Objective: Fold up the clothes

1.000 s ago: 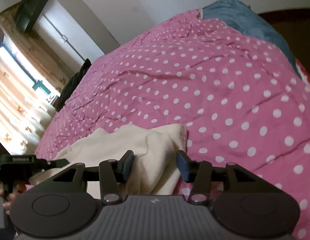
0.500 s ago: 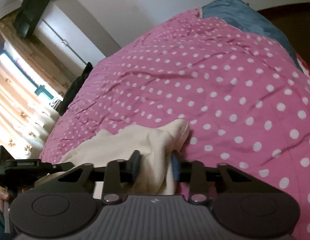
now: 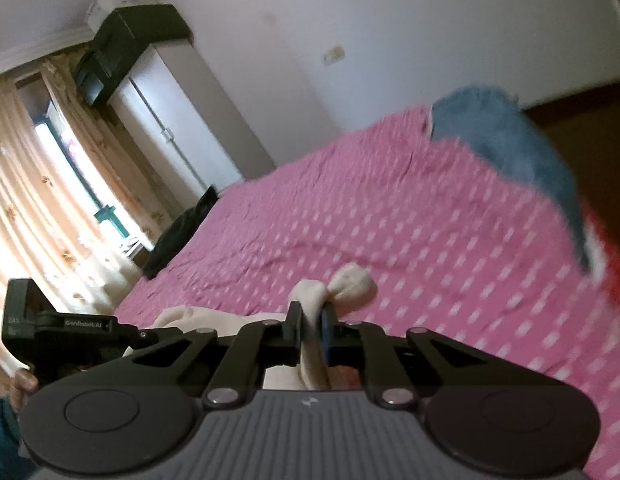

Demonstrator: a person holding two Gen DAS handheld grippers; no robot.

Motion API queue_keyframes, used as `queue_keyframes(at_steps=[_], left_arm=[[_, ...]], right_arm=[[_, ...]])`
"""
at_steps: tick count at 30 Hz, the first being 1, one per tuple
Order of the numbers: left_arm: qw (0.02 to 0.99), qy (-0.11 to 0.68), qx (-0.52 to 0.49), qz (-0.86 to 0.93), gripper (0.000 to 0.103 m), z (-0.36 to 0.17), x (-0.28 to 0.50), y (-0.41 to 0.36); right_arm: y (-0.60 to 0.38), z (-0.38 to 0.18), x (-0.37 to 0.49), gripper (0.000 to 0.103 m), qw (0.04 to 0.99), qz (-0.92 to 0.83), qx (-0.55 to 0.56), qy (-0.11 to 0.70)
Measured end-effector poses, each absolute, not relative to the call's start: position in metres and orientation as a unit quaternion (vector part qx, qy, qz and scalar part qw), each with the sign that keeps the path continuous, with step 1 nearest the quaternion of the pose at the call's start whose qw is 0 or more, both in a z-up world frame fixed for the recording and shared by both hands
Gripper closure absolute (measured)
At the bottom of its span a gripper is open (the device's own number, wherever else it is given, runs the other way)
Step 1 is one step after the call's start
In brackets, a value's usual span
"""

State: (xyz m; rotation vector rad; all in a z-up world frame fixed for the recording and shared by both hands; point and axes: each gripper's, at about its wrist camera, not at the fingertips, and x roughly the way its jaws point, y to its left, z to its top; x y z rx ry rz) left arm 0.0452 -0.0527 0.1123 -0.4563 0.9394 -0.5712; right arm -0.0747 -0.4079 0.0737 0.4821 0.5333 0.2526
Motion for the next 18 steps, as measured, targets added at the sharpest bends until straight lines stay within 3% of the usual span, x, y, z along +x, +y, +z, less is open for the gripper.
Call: queue_keyframes(at_steps=[9, 16, 18], left_arm=[[0.802, 0.457, -0.187, -0.336, 0.086, 0.115, 0.045, -0.139], [0.801, 0.489, -0.115, -0.326, 0.085, 0.077, 0.044, -0.177], [0.811, 0.488, -0.091, -0.31, 0.079, 0.07, 0.045, -0.175]], right_arm=[[-0.46, 0.101, -0.108, 0.095, 0.951, 0.03, 0.203, 0.233], [-0.489, 0.05, -0.101, 0.092, 0.935, -0.05, 0.191, 0.294], [-0.491, 0.034, -0.096, 0.091, 0.932, -0.078, 0.171, 0.311]])
